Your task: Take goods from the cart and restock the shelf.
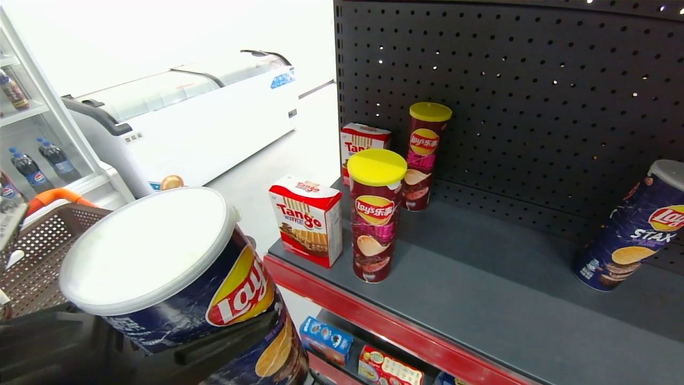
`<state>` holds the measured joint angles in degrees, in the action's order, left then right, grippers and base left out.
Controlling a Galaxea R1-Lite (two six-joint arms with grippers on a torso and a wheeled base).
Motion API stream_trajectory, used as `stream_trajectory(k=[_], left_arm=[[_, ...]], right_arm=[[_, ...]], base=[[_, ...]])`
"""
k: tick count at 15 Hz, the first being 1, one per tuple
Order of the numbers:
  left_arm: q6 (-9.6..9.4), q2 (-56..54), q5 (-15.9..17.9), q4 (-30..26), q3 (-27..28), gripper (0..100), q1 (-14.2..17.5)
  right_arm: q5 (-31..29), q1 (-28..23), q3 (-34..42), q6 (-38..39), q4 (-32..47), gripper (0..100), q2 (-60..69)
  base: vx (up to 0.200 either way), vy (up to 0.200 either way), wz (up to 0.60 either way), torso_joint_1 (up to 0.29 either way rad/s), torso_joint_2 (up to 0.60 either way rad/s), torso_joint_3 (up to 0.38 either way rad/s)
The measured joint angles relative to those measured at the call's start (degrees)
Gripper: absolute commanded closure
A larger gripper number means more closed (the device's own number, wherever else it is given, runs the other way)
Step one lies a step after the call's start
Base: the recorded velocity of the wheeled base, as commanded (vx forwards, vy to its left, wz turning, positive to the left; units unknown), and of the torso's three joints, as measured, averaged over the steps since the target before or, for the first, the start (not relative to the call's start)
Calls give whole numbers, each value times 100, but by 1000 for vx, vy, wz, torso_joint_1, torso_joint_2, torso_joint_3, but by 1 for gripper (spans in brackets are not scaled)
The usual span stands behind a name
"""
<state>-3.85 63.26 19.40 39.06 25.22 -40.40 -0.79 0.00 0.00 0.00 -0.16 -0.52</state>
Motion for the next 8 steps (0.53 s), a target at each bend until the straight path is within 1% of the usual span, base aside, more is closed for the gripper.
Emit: stream_trajectory(k=[8], left_arm=[[0,13,74,7,-20,100,11]], right_arm=[[0,2,0,0,-2,0,0]], base=[[0,0,-600,1,1,5]])
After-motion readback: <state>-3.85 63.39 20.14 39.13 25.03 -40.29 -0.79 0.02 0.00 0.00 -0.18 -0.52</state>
